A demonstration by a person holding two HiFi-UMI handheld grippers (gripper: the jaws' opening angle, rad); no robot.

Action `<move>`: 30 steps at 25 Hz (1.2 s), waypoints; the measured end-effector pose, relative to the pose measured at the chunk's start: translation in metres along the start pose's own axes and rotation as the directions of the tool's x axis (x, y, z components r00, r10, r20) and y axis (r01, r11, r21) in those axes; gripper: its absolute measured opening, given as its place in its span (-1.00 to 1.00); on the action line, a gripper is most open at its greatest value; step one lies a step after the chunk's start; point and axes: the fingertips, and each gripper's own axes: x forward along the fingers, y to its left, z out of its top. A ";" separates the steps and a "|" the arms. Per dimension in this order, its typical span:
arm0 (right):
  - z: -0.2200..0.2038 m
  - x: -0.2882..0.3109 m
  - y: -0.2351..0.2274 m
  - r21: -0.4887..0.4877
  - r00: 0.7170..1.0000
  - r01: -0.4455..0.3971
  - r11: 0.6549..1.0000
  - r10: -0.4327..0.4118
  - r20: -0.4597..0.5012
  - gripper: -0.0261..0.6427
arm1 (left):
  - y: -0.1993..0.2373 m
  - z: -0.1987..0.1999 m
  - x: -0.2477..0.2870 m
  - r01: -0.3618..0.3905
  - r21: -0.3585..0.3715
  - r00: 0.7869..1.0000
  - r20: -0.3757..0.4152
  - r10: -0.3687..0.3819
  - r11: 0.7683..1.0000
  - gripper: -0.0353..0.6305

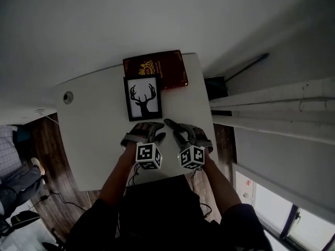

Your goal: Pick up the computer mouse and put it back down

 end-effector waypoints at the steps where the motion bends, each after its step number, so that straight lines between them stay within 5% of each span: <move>1: -0.001 -0.001 0.003 -0.046 1.000 -0.006 0.999 0.007 0.009 -0.40 | -0.003 0.001 0.004 0.009 0.021 1.000 -0.010 -0.009 1.000 -0.39; 12: -0.004 -0.013 0.020 -0.406 0.996 -0.013 0.914 0.046 0.071 -0.39 | -0.026 0.014 0.043 0.116 0.191 0.992 -0.070 -0.104 0.975 -0.15; 18: -0.002 -0.016 0.020 -0.533 0.994 0.000 0.846 0.057 0.090 -0.40 | -0.042 0.012 0.059 0.215 0.243 0.975 -0.110 -0.193 0.946 -0.23; 21: -0.002 -0.017 0.021 -0.541 0.994 0.002 0.841 0.060 0.097 -0.40 | -0.039 0.014 0.059 0.211 0.204 0.976 -0.089 -0.197 0.956 -0.45; 25: 0.003 -0.020 0.020 -0.560 0.992 0.038 0.827 0.038 0.122 -0.40 | -0.038 0.013 0.060 0.204 0.121 0.978 -0.060 -0.198 0.971 -0.49; 30: 0.004 -0.026 0.013 -0.506 0.992 0.054 0.861 0.009 0.122 -0.40 | -0.036 0.009 0.055 0.200 -0.091 0.979 -0.009 -0.202 0.976 -0.50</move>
